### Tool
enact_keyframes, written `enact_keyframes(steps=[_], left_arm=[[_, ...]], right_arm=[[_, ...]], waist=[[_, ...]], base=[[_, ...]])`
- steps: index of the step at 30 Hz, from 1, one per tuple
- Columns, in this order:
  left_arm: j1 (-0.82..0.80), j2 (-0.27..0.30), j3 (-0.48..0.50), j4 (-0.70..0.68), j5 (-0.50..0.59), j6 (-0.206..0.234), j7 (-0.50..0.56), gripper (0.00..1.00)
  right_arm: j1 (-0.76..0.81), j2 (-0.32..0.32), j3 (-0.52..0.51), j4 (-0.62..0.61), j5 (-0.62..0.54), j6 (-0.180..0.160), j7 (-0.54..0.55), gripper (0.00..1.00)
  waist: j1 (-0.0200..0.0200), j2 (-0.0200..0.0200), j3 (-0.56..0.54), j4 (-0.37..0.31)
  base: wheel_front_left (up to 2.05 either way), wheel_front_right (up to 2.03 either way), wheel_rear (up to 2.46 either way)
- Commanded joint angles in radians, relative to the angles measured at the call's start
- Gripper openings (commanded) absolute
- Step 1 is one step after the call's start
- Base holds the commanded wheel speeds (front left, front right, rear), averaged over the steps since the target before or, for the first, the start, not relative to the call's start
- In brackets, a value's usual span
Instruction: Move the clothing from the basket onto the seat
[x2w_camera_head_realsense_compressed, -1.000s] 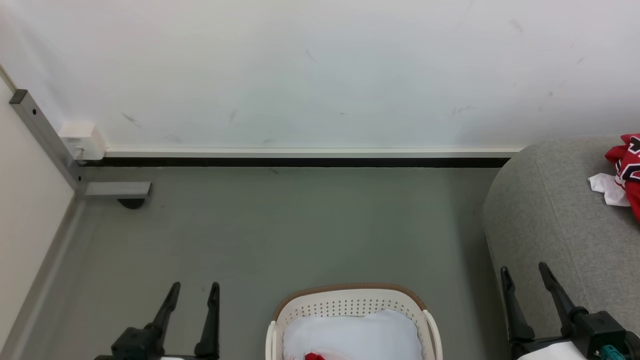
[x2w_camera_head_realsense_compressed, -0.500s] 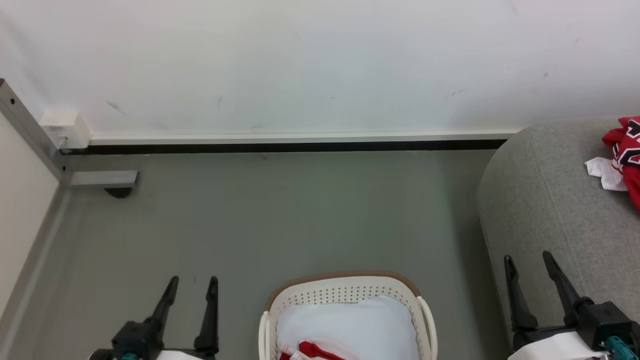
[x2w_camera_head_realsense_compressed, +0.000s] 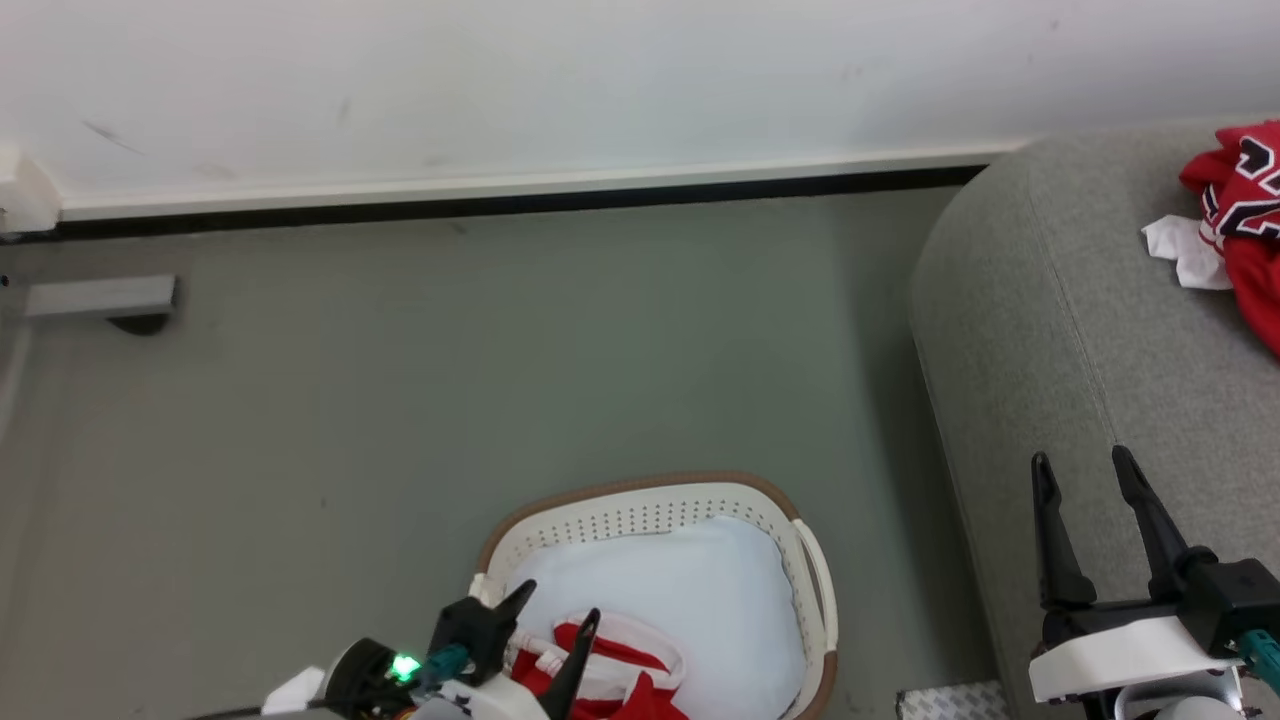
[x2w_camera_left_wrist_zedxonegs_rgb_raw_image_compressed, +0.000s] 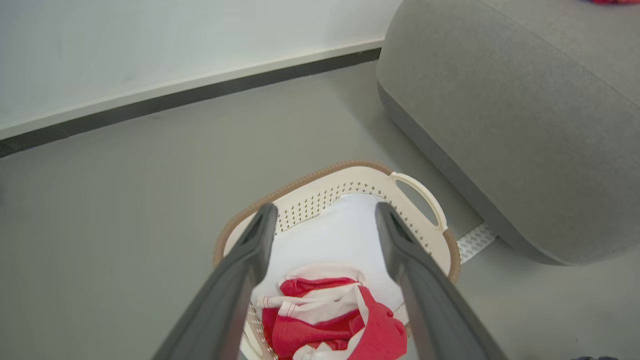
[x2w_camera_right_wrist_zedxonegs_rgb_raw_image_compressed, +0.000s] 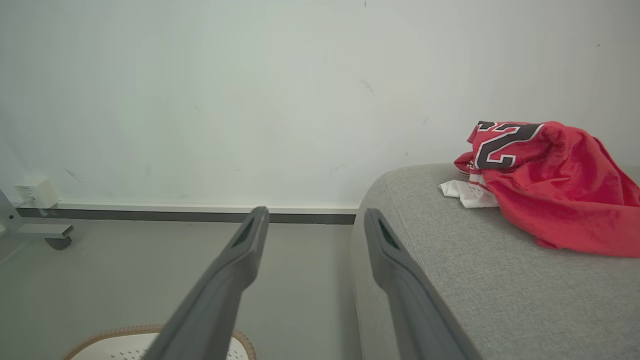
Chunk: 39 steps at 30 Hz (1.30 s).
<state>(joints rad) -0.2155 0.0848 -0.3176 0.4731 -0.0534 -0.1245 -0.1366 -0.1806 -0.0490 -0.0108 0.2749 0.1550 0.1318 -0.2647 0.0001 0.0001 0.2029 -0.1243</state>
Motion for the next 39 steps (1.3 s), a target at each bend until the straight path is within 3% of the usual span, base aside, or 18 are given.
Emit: enact_keyframes(steps=[1, 17, 28, 39], left_arm=[[-0.026, 0.015, -0.020, 0.021, 0.017, -0.004, 0.020, 1.00], [-0.267, 0.115, -0.409, 0.307, -0.131, -0.005, 0.160, 1.00], [-0.346, 0.127, -0.525, 0.431, -0.262, -0.005, 0.170, 1.00], [-0.389, 0.124, -0.633, 0.457, -0.386, -0.005, 0.175, 1.00]], right_arm=[[-0.017, -0.003, -0.001, -0.006, -0.001, -0.002, 0.001, 1.00], [-0.108, -0.002, -0.005, -0.055, 0.023, -0.002, 0.001, 1.00], [-0.139, -0.003, -0.007, -0.069, 0.045, -0.002, 0.001, 1.00], [-0.157, -0.003, -0.001, -0.075, 0.047, -0.002, 0.001, 1.00]], waist=[[-0.0001, -0.0001, 0.039, -0.028], [-0.0001, -0.0001, 0.256, -0.105], [-0.0001, -0.0001, 0.329, -0.123], [-0.0001, -0.0001, 0.370, -0.132]], base=[[0.00, 0.00, 0.00], [0.00, 0.00, 0.00], [0.00, 0.00, 0.00], [0.00, 0.00, 0.00]])
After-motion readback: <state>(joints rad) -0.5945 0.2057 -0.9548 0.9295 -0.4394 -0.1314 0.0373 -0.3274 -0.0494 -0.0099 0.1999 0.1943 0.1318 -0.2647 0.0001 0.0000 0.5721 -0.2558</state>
